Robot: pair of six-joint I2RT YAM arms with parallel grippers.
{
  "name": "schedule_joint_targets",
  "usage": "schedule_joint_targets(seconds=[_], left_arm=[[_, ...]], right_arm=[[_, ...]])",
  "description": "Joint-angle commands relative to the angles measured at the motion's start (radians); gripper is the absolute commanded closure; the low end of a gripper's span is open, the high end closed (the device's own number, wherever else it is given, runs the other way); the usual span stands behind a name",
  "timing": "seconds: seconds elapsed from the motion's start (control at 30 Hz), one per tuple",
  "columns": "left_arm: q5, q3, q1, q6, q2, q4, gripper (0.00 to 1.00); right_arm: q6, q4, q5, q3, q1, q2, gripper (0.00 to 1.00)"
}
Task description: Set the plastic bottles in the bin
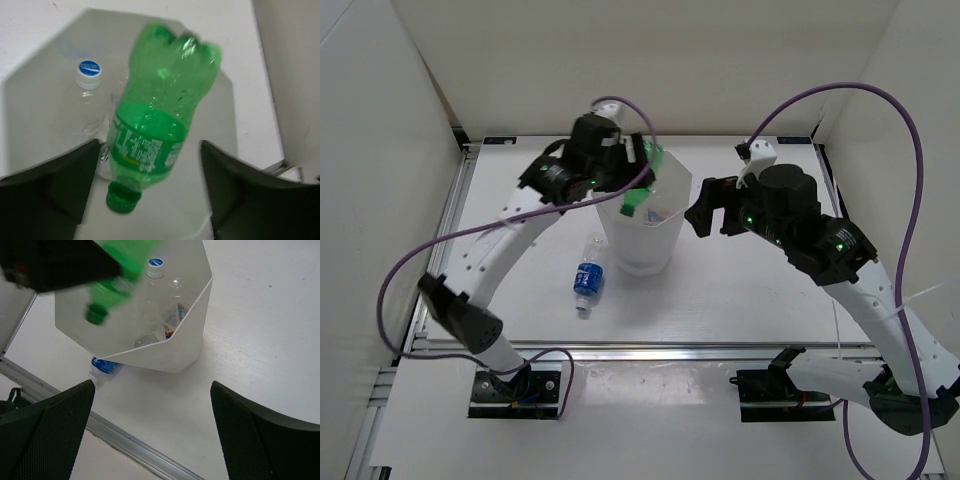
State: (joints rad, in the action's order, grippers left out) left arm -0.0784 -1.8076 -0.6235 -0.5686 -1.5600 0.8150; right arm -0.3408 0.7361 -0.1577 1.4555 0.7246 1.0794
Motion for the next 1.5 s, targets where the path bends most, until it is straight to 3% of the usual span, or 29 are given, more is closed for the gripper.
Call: schedule_joint_targets(seconds=[0.0, 0.1, 0.13, 0.23, 0.27, 0.37, 0.5, 0.7, 0.83, 1.1, 1.3, 1.47], left_arm=[[-0.016, -0.142, -0.062, 0.093, -0.07, 0.054, 0.0], [-0.131, -0.243, -0.071, 0.09, -0.08, 0.168, 0.0], [-0.226, -0.243, -0.071, 0.081, -0.013, 0.168, 0.0], [-0.346, -0.002, -0.001, -0.017, 0.147, 0.101, 0.0], [-0.38, 0.178, 0.02, -0.048, 0.272, 0.073, 0.0], [-0.295, 0.448, 0.123, -0.083, 0.476, -0.047, 0.0], [-0.111, 0.797, 0.261, -0.123, 0.583, -0.144, 0.0], [0.13, 1.074, 0.376, -0.123, 0.614, -0.376, 0.0], [0.199, 1.218, 0.412, -0.123, 0.614, -0.511, 0.0], [0.316, 1.251, 0.412, -0.105, 0.523, -0.665, 0.0], [0.351, 1.223, 0.366, -0.073, 0.289, -0.674, 0.0], [0.361, 1.176, 0.357, -0.073, 0.192, -0.683, 0.0]], right_arm=[[-0.01, -0.052, -0.005, -0.013, -0.004, -0.027, 0.0], [-0.01, -0.052, -0.005, -0.014, -0.004, -0.027, 0.0], [-0.01, -0.041, -0.005, -0.014, -0.004, -0.027, 0.0], [-0.033, -0.041, -0.005, -0.027, -0.004, -0.051, 0.0], [-0.033, -0.041, -0.005, -0.027, -0.004, -0.052, 0.0], [-0.055, -0.032, -0.014, -0.066, -0.013, -0.081, 0.0], [-0.055, -0.032, -0.002, -0.096, -0.013, -0.136, 0.0], [-0.046, -0.032, 0.027, -0.118, -0.013, -0.154, 0.0], [-0.033, -0.021, 0.055, -0.109, -0.013, -0.154, 0.0], [-0.014, 0.011, 0.089, -0.075, -0.013, -0.136, 0.0], [-0.014, 0.022, 0.089, -0.075, -0.013, -0.136, 0.0], [-0.001, 0.04, 0.099, -0.075, -0.013, -0.136, 0.0]])
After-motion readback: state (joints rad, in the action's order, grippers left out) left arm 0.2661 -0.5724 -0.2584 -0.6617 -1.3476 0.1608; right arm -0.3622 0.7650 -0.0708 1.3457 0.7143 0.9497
